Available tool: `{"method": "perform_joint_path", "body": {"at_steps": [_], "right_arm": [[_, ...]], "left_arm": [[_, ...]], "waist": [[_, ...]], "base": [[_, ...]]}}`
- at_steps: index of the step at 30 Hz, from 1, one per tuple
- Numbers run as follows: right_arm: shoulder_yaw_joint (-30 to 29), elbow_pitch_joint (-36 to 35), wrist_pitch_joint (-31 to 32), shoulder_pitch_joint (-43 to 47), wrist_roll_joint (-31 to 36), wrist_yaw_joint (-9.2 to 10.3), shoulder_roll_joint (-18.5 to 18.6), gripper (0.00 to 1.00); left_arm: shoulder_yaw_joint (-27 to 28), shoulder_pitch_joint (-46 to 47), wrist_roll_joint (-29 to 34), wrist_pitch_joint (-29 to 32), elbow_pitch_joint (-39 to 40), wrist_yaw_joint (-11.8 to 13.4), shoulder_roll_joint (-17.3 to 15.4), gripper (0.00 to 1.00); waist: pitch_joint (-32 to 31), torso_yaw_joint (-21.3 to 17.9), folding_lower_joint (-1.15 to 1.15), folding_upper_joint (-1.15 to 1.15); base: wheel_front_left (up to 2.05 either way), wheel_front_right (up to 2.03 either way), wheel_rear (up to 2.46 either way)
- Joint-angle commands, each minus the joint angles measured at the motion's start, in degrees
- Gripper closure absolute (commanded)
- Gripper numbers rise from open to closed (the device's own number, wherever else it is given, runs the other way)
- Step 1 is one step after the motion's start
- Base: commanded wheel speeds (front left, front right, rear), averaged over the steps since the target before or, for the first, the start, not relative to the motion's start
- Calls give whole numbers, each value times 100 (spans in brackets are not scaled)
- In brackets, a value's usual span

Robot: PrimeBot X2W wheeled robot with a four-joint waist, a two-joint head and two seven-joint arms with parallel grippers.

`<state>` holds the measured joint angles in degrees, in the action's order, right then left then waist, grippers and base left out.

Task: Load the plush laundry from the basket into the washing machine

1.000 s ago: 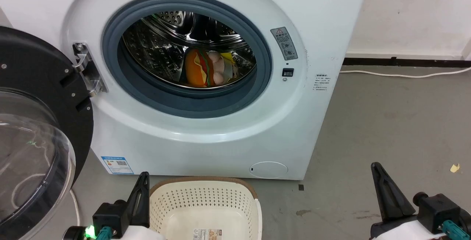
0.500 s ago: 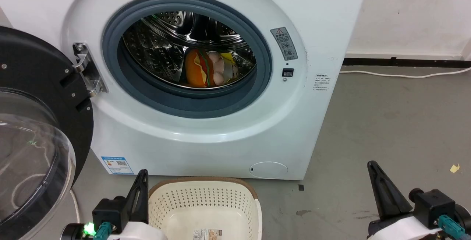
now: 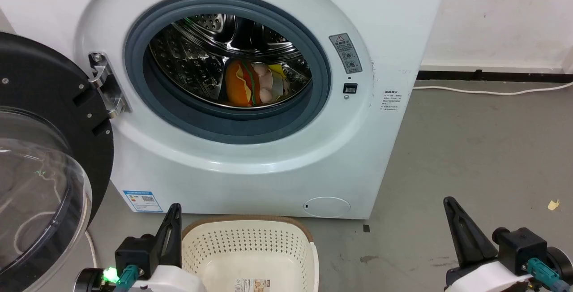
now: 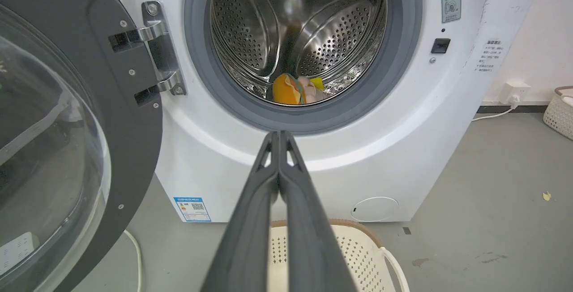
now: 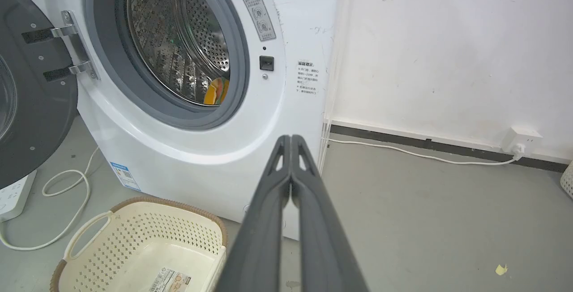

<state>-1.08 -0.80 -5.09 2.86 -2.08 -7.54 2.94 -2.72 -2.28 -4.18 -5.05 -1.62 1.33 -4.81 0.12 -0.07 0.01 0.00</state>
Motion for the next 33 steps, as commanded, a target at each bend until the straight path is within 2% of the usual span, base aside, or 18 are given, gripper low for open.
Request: {"method": "perform_joint_path", "body": {"at_steps": [1,33], "right_arm": [[18,17,48,-115,30,4,-4,100],[89,67,412,-250,171,5,-6,100]], "left_arm": [[44,84,57,46,44,-21,20,100],[224,198,342,409,137,-110,157,100]], "waist": [[-1,1,0,0],[-10,5,-1,0]], "base": [[0,0,0],[0,0,0]]}}
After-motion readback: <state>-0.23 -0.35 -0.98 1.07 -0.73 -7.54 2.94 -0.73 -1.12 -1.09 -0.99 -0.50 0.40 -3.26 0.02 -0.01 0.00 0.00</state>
